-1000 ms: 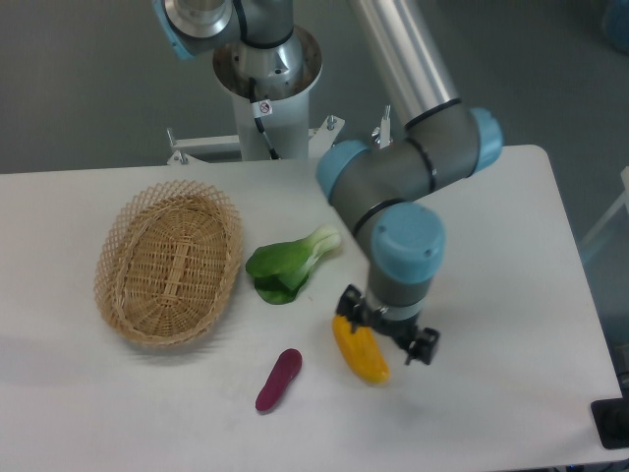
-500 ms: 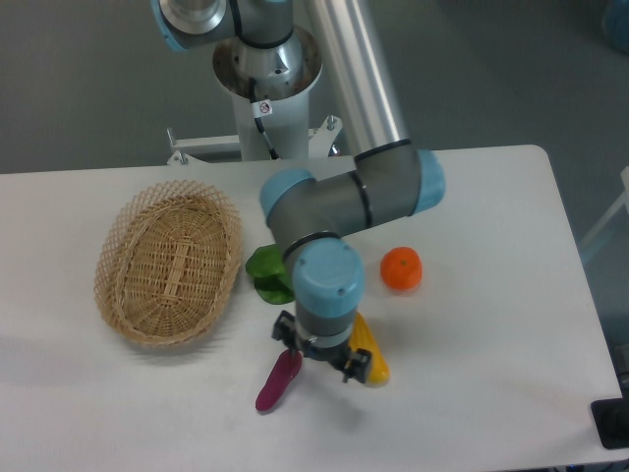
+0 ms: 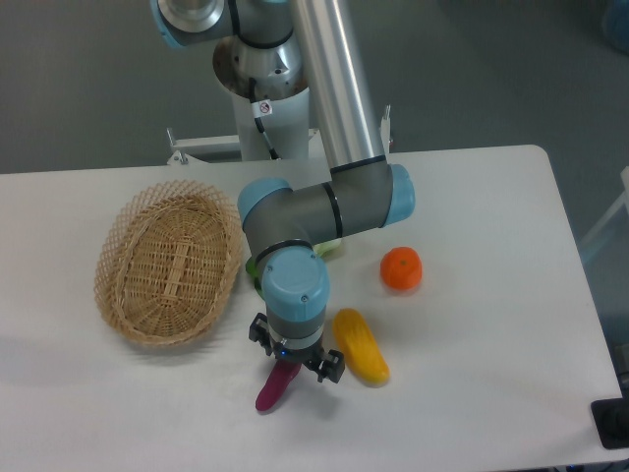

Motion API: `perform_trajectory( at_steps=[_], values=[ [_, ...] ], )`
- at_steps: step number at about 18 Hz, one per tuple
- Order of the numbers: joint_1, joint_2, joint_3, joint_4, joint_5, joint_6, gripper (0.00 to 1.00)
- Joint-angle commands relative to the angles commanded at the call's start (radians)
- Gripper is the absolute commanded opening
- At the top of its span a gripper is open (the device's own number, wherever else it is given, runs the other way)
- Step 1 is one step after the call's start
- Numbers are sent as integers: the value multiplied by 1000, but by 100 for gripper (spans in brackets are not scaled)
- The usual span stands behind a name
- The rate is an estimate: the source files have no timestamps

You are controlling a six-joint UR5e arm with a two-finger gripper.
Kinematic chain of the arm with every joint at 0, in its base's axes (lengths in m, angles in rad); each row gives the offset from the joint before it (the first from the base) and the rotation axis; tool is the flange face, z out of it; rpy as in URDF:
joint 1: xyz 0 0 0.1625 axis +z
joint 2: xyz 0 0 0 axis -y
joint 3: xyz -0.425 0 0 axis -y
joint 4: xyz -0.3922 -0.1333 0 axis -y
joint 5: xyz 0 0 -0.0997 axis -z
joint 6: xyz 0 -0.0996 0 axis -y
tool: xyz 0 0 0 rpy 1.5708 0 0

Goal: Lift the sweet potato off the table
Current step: 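Close the gripper fingers around the purple sweet potato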

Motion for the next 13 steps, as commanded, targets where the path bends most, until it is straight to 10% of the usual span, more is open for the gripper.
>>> perform_trajectory(
  at_steps=[6, 13],
  values=[
    [-9, -5, 3, 5, 5, -23, 47],
    [-8, 14, 18, 0, -5, -19, 36]
  ],
)
